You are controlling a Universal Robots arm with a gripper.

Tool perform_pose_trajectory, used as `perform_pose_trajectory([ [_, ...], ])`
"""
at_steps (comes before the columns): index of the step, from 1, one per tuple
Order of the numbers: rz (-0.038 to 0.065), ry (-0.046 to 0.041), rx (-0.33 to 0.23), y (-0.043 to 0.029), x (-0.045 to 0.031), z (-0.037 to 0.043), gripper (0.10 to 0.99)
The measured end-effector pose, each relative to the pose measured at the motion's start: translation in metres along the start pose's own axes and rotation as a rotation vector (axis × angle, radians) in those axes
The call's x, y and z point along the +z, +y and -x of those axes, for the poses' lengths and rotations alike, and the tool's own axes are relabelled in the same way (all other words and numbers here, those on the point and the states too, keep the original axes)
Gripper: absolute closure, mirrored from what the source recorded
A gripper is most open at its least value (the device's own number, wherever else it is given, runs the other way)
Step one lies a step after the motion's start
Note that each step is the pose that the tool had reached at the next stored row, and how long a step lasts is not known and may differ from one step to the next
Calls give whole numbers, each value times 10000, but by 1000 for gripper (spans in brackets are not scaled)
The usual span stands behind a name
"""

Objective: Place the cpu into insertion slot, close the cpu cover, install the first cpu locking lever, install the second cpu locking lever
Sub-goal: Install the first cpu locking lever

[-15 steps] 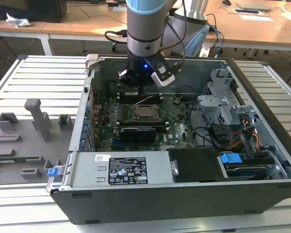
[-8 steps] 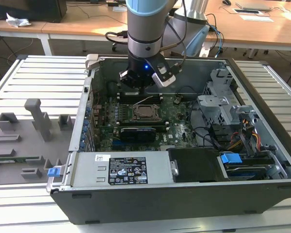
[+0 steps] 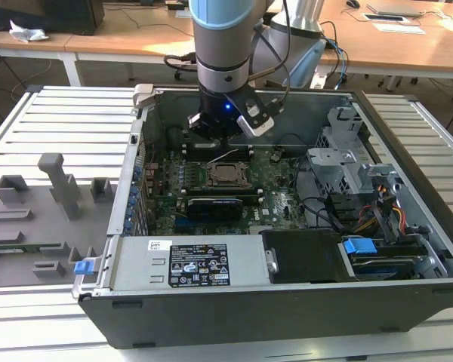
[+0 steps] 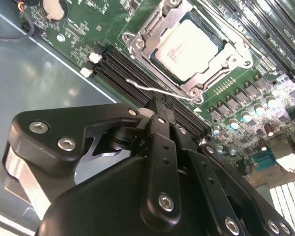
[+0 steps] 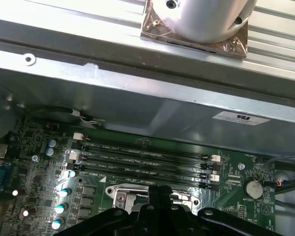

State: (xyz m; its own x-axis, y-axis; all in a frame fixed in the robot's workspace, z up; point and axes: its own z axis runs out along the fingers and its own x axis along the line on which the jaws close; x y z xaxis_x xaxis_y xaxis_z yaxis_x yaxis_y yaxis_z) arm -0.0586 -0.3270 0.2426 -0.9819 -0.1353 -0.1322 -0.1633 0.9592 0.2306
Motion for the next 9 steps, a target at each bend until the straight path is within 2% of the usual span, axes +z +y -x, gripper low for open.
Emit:
perform_pose_trajectory([
  [1,-70,-92,-19,0,5,-3,980],
  [3,-225,-155,-42,-3,12,-5,980],
  [7,-231,-159,-44,-3,12,-5,980],
  [9,-245,-264,-61,-3,19,-6,980],
])
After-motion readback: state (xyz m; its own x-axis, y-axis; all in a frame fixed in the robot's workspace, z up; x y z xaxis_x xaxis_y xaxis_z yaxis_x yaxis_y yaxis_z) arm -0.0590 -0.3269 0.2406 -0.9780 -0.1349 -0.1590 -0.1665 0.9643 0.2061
